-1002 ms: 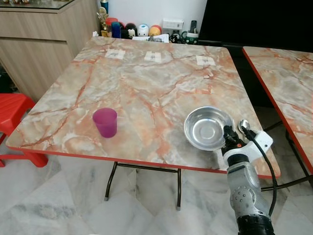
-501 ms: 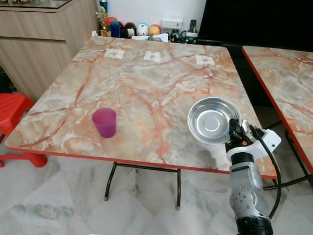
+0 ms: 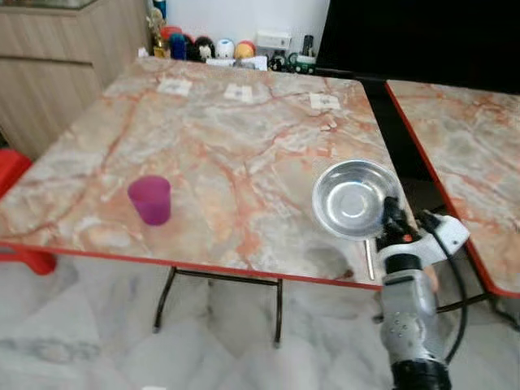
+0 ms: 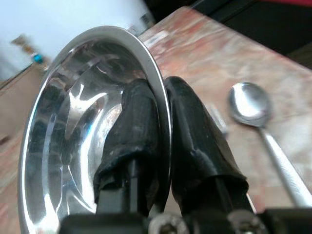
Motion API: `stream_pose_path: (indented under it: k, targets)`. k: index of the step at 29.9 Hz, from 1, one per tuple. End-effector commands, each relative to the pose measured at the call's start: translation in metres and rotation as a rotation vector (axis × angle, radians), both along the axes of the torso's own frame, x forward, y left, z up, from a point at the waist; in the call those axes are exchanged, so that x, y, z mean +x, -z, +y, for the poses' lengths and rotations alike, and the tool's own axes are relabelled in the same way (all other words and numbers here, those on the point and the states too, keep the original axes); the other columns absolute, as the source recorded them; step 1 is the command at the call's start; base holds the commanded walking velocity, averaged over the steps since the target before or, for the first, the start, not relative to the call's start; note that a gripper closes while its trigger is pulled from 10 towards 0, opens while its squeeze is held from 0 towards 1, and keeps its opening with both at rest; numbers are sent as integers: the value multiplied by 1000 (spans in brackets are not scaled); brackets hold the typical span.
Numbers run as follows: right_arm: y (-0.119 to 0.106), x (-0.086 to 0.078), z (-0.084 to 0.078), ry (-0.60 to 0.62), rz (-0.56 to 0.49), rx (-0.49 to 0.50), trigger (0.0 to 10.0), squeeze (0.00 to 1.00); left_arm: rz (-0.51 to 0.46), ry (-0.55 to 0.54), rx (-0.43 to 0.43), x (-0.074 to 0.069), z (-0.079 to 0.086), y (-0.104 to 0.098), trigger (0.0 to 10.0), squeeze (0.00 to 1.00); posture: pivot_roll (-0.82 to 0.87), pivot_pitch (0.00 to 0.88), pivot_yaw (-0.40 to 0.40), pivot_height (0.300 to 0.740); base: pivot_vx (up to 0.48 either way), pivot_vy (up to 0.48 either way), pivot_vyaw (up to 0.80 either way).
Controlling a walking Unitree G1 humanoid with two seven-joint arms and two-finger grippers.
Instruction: Setting the table
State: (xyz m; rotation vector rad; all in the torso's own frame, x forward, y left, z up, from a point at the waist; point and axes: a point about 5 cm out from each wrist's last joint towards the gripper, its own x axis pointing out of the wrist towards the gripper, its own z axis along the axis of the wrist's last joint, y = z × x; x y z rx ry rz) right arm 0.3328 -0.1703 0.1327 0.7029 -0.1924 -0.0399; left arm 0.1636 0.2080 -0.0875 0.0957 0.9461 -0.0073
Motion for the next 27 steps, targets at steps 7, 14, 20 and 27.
stream_pose_path:
  k: [7, 14, 20, 27]
  targets:
    - [-1, -1, -11, 40, -9, -3, 10000, 0, 67, 11, -4, -15, -4, 8, 10000, 0, 32, 129, -60, 740, 0, -472, 0]
    - [-1, -1, -12, 44, -11, -2, 10000, 0, 71, 11, -1, -17, -2, 8, 10000, 0, 30, 127, -57, 740, 0, -474, 0]
    - [-2, 0, -13, 48, -11, -4, 10000, 0, 73, 13, -1, -19, -2, 8, 10000, 0, 28, 122, -56, 740, 0, -474, 0]
    - [-3, 1, -13, 52, -14, -2, 10000, 0, 71, 19, 0, -17, -3, 8, 10000, 0, 24, 115, -55, 740, 0, -472, 0]
